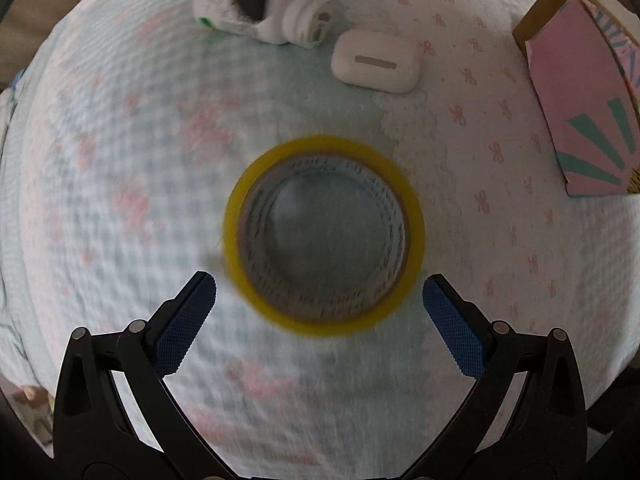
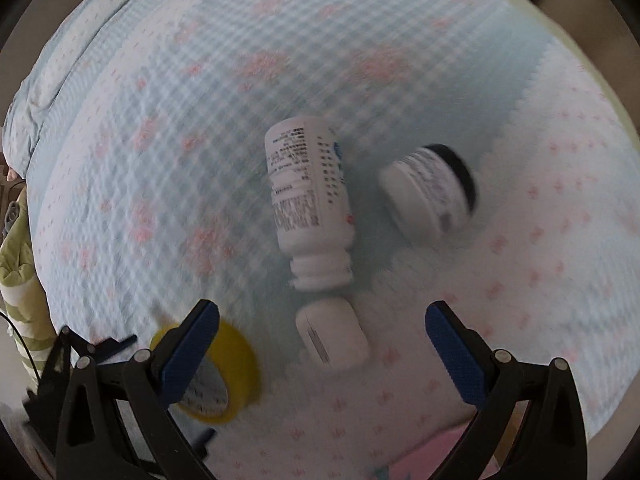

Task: Organize rigid objects
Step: 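Grasp yellow tape roll with left tool while right tool grasps white pill bottle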

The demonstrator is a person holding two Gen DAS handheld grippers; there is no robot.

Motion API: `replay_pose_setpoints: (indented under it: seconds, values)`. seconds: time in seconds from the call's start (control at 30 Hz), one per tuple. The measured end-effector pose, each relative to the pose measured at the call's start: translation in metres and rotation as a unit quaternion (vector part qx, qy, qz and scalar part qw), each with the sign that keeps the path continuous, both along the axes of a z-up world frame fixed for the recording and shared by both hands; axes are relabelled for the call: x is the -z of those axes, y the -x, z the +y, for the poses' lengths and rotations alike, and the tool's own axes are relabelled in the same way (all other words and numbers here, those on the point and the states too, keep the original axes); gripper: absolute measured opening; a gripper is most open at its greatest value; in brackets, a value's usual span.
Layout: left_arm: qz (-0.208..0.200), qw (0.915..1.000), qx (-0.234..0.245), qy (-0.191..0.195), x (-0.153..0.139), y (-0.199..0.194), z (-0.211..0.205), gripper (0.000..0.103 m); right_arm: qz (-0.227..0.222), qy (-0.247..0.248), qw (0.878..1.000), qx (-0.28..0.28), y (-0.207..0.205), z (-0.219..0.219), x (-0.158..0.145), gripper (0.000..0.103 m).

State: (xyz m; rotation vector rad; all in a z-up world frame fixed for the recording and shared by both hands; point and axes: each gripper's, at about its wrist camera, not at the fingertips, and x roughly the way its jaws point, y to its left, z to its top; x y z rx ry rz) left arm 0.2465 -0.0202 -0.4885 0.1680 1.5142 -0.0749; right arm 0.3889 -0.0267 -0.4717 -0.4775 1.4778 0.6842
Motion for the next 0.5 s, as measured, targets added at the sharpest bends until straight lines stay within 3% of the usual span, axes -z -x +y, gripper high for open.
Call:
replay_pose_setpoints:
  seconds: [0.33,0.4,0.5]
  values:
    - [0.017,0.9998,-0.008,0.0,0.023,-0.027,-0.009,0.103,-0.002,0.01,0.999,-0.043,-0.021,0.05,0.027,0.101]
    - [0.02,0.9998,-0.008,0.0,0.028,-0.029,-0.011,0.103,-0.006,0.016,0.998,-0.056,-0.023,0.062,0.029,0.096]
    - [0.024,0.9996,-0.004,-0.011,0.033,-0.032,-0.015,0.103,-0.007,0.04,0.997,-0.067,-0.03,0.076,0.037,0.079]
